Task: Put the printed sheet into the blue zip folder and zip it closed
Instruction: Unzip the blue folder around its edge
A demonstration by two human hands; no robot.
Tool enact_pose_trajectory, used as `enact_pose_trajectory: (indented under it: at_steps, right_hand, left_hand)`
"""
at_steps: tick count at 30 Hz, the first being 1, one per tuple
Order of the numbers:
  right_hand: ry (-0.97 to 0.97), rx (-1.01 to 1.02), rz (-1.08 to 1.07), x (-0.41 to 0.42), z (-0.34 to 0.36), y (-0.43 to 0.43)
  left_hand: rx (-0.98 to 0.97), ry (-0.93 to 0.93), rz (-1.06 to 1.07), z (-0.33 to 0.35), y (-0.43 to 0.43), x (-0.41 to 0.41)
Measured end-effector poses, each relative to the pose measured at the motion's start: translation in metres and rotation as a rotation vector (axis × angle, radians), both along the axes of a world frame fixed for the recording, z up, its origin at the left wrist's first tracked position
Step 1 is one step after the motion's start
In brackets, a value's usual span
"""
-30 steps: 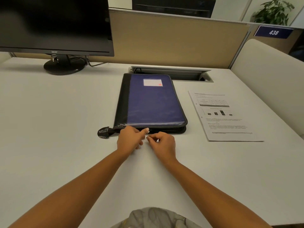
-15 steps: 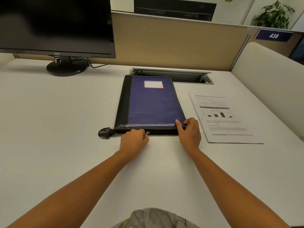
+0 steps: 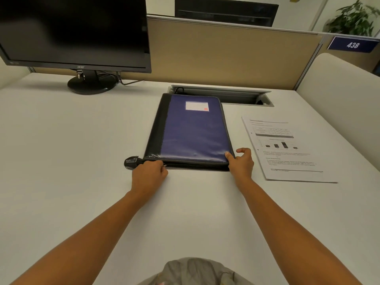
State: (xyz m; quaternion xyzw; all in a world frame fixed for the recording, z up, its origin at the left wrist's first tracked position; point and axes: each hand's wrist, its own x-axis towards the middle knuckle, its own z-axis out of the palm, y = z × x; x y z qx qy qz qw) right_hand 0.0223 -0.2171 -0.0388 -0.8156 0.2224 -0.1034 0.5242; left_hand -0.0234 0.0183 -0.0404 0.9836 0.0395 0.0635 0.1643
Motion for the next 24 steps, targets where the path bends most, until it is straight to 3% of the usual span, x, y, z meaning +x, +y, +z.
enact_pose_trajectory:
  at_steps: [24]
  right_hand:
    - [-0.047, -0.029, -0.025, -0.004, -0.002, 0.005]
  left_hand:
    - [-0.036, -0.044, 0.064, -0.007, 0.017, -0.009]
